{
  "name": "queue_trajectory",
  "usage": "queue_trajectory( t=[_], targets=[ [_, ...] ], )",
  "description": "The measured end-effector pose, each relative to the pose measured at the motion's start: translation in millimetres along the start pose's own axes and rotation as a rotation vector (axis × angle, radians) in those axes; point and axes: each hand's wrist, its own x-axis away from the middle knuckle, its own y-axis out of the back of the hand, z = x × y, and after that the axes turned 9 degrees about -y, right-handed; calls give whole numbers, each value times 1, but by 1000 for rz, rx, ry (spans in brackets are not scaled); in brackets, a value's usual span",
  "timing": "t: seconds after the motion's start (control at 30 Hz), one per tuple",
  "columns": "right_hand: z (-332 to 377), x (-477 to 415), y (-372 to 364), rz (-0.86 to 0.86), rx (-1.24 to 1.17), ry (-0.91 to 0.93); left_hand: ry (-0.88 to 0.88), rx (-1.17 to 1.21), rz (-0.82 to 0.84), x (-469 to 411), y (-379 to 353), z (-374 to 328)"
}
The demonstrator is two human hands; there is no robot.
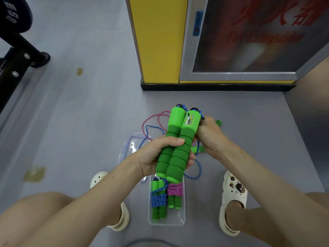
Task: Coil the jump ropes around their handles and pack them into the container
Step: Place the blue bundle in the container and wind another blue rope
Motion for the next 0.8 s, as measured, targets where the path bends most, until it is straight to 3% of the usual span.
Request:
queue_trajectory(
  t=[0.33, 0.53, 0.67, 0.8],
  targets=[
    [-8, -1, 9, -60, 137, -17, -38, -237, -101, -4, -2, 6],
    [-7, -2, 6, -50, -32, -47, -67, -227, -96, -6, -2, 7],
    [-9, -4, 7, -176, -195, 1, -88, -114, -81, -4, -1, 3],
    [-7, -3, 10, -257, 61, 185, -81, -25, -88, -4, 0, 2]
  ],
)
